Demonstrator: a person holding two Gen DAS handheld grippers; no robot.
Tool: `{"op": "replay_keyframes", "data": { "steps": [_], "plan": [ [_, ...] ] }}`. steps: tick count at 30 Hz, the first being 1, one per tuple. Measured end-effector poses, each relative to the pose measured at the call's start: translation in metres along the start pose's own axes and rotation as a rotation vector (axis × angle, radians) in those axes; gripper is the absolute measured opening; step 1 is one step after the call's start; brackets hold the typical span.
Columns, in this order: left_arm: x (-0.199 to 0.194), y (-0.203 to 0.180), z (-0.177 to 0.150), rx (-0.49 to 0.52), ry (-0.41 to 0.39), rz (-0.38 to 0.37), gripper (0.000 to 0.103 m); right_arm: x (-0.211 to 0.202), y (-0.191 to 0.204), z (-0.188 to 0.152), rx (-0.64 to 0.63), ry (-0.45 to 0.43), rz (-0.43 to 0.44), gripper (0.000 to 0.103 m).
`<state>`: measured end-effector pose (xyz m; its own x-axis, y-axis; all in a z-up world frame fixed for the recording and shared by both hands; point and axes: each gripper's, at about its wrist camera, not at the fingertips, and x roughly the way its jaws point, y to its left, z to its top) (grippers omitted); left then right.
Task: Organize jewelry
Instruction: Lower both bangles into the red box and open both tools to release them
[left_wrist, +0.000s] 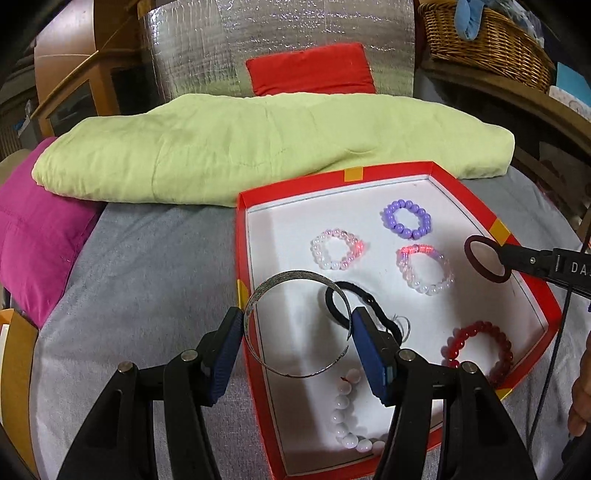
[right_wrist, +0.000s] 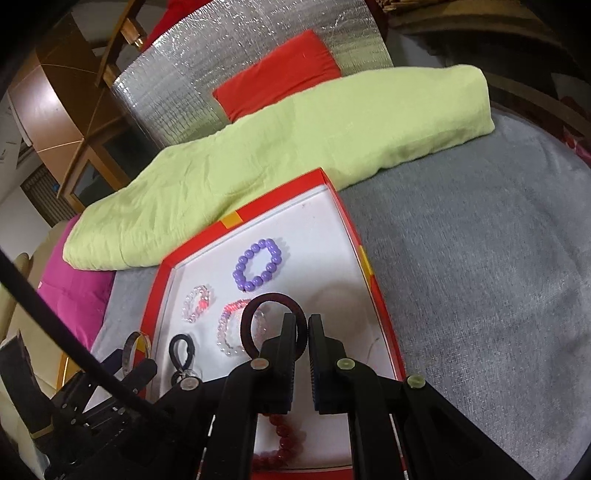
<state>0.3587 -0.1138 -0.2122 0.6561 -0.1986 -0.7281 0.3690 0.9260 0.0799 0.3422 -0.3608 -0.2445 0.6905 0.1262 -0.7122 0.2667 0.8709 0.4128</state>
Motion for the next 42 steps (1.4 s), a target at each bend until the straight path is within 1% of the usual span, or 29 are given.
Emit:
{"op": "replay_keyframes", "data": {
  "steps": [4, 8, 11, 15, 20, 24, 27, 30, 31, 37, 42],
  "plan": [
    [-0.002, -0.006, 0.000, 0.014, 0.003, -0.001, 0.062, 0.002, 0.000, -0.001, -0.011, 0.008, -0.007, 0.007],
    [-0.013, -0.017, 0.006, 0.022, -0.028, -0.037, 0.062, -0.002, -0.004, 0.001, 0.002, -0.002, -0.006, 0.007],
    [-0.016, -0.030, 0.007, 0.045, -0.031, -0.080, 0.062, 0.001, -0.007, 0.001, 0.018, 0.011, 0.005, 0.007],
    [-0.009, -0.048, 0.007, 0.078, -0.009, -0.105, 0.062, 0.005, -0.007, 0.000, 0.024, 0.028, 0.007, 0.007],
    [0.003, -0.056, 0.006, 0.077, 0.034, -0.121, 0.062, 0.005, -0.003, 0.000, 0.024, 0.022, 0.014, 0.007],
    [0.013, -0.062, 0.005, 0.084, 0.068, -0.128, 0.062, 0.008, -0.004, 0.000, 0.027, 0.026, -0.003, 0.007],
    [0.015, -0.063, 0.004, 0.076, 0.074, -0.133, 0.062, 0.007, -0.008, 0.002, 0.044, 0.020, -0.006, 0.007],
    [0.017, -0.065, 0.005, 0.072, 0.077, -0.133, 0.063, 0.008, -0.009, 0.002, 0.047, 0.020, -0.010, 0.008],
    [0.017, -0.065, 0.005, 0.074, 0.078, -0.127, 0.063, 0.007, -0.009, 0.002, 0.046, 0.020, -0.011, 0.010],
    [0.020, -0.066, 0.006, 0.077, 0.083, -0.106, 0.063, 0.006, -0.011, 0.002, 0.061, 0.032, -0.007, 0.010],
    [0.015, -0.060, 0.007, 0.053, 0.060, -0.103, 0.068, 0.002, -0.016, 0.004, 0.079, 0.041, 0.010, 0.010]
  ]
}}
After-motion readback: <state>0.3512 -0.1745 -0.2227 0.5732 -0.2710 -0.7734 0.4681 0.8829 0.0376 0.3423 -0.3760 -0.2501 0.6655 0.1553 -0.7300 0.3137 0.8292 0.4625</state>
